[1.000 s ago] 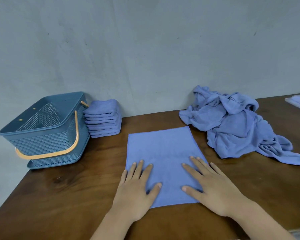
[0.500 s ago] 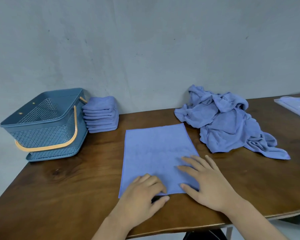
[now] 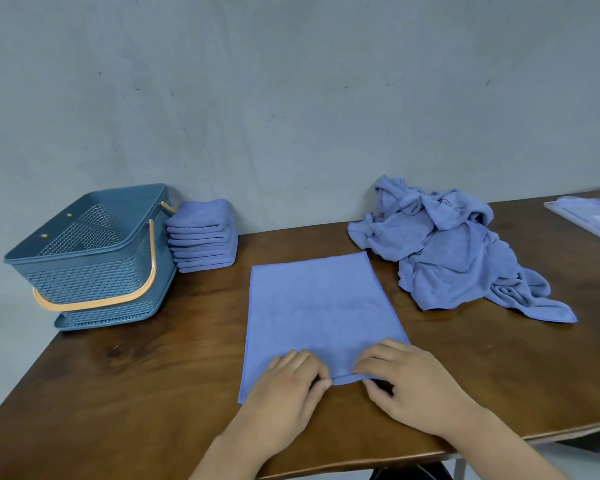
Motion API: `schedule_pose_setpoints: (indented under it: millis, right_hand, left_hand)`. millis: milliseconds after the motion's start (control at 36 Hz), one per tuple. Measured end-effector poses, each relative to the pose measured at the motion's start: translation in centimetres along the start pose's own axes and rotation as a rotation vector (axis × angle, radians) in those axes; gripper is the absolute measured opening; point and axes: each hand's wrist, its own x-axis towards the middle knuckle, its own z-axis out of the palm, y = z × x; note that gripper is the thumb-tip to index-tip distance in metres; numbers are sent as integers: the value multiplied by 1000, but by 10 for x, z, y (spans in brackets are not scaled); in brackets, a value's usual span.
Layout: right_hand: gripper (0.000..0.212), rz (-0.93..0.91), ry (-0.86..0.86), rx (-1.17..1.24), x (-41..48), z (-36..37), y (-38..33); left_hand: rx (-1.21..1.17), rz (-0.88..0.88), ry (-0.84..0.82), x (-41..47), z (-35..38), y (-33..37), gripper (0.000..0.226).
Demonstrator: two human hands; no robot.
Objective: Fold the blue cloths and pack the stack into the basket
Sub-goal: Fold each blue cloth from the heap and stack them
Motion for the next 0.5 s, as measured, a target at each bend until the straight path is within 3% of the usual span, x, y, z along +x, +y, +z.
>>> schedule_pose_setpoints:
  millis: [250,500]
  right_hand:
    - [11,29,-15,50,0,-6,0]
    - [44,336,-16,255,-30,-18,39]
  left_hand:
    - [90,-50,89,22,23,22,15]
    - [72,-205,110,-25,-11,-39,19]
